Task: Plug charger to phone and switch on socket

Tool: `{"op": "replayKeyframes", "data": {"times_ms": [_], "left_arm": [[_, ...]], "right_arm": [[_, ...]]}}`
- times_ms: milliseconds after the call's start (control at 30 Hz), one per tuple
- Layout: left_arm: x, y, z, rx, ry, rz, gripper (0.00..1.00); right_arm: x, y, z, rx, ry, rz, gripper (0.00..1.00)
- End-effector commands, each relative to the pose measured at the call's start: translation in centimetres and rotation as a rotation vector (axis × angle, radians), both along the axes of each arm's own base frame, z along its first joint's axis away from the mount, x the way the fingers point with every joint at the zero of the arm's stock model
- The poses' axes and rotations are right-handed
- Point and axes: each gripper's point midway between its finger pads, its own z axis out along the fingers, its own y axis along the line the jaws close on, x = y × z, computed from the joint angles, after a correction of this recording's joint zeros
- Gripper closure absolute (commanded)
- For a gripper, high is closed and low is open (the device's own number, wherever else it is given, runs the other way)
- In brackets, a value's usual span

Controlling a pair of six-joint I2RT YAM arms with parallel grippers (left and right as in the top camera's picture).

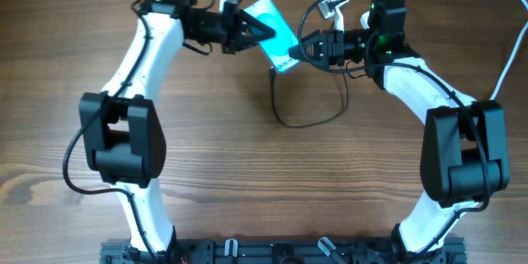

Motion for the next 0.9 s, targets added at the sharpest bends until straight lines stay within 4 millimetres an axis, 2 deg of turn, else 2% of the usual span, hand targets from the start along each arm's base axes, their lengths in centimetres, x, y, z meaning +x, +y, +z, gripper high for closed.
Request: {"op": "replayKeyframes", "data": {"times_ms": [0,100,167,233,267,467,667,733,833,867], "left_arm": [[-0.7,-1.1,0.4,0.013,-0.116,-0.028,0.96],[-0.7,-1.2,0.4,0.015,-0.117,-0.029,0.96],[-0.6,-1.2,0.1,0.030,-0.120,-0.024,0.96],[-0.4,-1.2,-0.3,0.057,-0.124,-0.013,0.96],[-0.3,-1.1,-0.4,0.061,-0.125,-0.012,0.96],[-0.4,-1.1,-0.4,0.060,-0.124,-0.013,0.96],[-0.4,-1.1,-0.4,0.060,-0.124,-0.012,0.96],[-0.4,-1.1,-0.4,0.060,-0.124,-0.012,0.96],[-0.3,-1.2,-0.4,0.059,-0.124,-0.012,0.96],[-0.3,-1.1,-0.4,0.060,-0.125,-0.012,0.96]], "right_arm": [[-1.1,-0.1,0.7,0.031,-0.014,0.070,0.37],[-0.6,-0.6,0.8,0.033,-0.047,0.053,0.37],[0.0,-1.3,0.9,0.029,-0.055,0.023,0.41],[0.3,-2.1,0.9,0.027,-0.007,0.010,0.56],[0.2,-2.2,0.9,0.029,0.002,0.015,0.59],[-0.6,-1.4,0.9,0.032,0.030,0.055,0.64],[-0.9,-0.9,0.9,0.032,0.030,0.067,0.64],[-0.9,-0.9,0.9,0.032,0.031,0.067,0.73],[-0.9,-0.9,0.9,0.032,0.031,0.067,0.94],[-0.9,-0.9,0.9,0.032,0.031,0.067,0.96]]}}
